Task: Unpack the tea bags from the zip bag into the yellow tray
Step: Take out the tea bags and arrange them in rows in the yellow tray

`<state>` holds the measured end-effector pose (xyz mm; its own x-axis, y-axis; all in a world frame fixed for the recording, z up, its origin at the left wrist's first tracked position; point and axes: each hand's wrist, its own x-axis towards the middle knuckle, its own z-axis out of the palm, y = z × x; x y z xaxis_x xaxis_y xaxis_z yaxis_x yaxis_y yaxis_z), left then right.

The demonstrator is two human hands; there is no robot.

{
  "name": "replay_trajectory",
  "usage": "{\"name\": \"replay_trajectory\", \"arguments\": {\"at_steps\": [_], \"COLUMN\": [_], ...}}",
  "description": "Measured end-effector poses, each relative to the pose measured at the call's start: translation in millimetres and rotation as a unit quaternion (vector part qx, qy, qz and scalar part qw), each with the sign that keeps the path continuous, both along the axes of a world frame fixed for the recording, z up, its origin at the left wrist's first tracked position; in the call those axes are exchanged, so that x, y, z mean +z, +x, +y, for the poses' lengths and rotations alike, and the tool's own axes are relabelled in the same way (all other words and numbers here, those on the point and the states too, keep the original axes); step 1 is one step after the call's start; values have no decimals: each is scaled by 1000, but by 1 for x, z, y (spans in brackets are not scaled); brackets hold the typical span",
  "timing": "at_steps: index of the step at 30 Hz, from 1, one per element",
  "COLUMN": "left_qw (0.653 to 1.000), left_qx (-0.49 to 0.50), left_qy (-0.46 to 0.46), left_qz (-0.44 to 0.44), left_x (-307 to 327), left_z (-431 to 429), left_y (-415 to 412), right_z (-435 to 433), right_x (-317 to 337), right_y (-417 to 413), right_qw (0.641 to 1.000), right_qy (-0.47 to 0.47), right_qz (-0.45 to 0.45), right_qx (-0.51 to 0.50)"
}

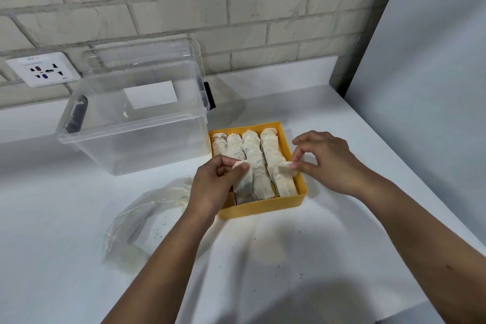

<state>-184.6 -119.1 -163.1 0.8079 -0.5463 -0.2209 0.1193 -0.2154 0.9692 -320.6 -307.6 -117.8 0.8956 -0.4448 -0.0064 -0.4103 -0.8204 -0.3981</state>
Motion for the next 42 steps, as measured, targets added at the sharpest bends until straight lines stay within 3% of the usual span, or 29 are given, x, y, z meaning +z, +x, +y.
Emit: {"name": "replay_trajectory", "arguments": {"at_steps": [4,8,18,24,29,34,42], "left_qw": [1000,999,1000,1000,1000,1000,999], "left_qx": [-3,-6,-11,-7,-8,-11,-18], "left_qy": [26,34,24,23,20,22,26], "left_qz": [-8,-4,1,9,13,14,5], "left_x": [-1,-4,-9,-7,-8,-6,-1], "left_z": [-2,-2,0,-2,0,-1,1], "left_y": [-1,1,4,3,3,1,0], "right_z": [0,1,3,1,-2,-1,7], "right_x": [-5,-24,-43,-33,-8,-14,-31], "right_y": [-2,6,19,18,9,23,32], "right_qw": [997,992,980,991,974,959,976], "right_qy": [30,-3,-168,-91,-36,-85,-151], "right_qz": [68,124,104,97,212,256,145], "right_qx": [12,12,-5,6,70,87,54]}}
